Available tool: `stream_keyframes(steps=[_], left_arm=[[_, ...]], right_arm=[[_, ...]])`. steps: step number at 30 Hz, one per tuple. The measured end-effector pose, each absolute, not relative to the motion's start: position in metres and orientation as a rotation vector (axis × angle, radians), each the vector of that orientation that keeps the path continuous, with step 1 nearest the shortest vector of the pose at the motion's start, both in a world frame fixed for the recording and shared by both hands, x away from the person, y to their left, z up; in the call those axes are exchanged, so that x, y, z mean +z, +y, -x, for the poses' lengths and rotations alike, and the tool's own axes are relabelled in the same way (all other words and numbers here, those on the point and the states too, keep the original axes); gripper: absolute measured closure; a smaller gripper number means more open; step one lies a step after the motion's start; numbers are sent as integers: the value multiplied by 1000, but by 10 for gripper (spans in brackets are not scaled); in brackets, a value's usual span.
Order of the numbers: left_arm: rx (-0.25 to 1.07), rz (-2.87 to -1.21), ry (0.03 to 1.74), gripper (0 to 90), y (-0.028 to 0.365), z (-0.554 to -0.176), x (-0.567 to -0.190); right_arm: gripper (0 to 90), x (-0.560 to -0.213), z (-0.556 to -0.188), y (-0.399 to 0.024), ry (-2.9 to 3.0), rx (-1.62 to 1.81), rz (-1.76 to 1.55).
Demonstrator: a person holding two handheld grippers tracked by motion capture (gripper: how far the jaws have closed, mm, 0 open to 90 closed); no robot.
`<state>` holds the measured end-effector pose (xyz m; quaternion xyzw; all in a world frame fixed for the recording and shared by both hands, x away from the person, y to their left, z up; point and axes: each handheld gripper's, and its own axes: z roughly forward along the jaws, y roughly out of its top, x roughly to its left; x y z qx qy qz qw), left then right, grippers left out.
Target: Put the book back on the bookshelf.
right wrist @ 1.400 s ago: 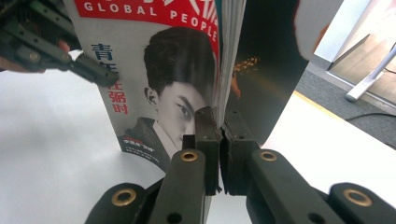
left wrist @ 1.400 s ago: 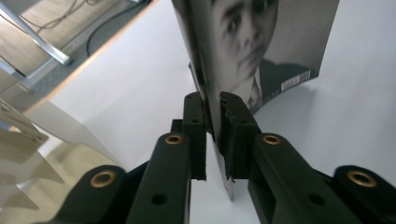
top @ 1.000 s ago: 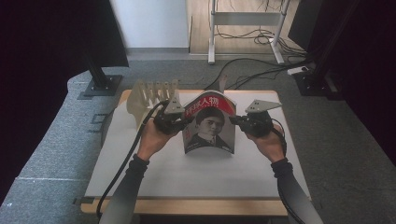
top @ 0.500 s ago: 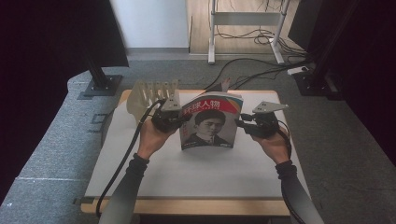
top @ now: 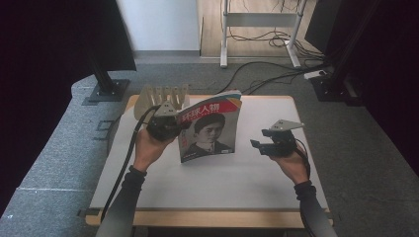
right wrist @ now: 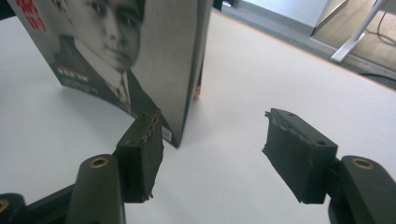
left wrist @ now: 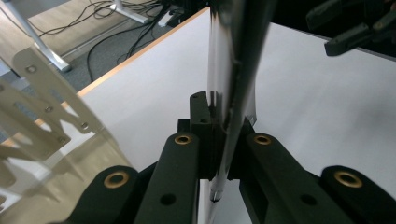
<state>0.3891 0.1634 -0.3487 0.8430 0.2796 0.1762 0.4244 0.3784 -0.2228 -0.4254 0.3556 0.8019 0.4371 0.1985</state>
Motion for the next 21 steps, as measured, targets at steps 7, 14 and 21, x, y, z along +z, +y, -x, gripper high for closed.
stream_keyframes(steps=[7,14,21], left_arm=[[421,-2089,742,870,182,-386,-345],[418,-2064,781,871,199,-381,-339],[424,-2030,833,871,219,-375,-336]], right_arm=[[282,-448,-373,-224,2299,1179,-997],[193,-472,-368,-225,2327,1133,-1032],[131,-492,-362,-229,2325,1095,-1086]])
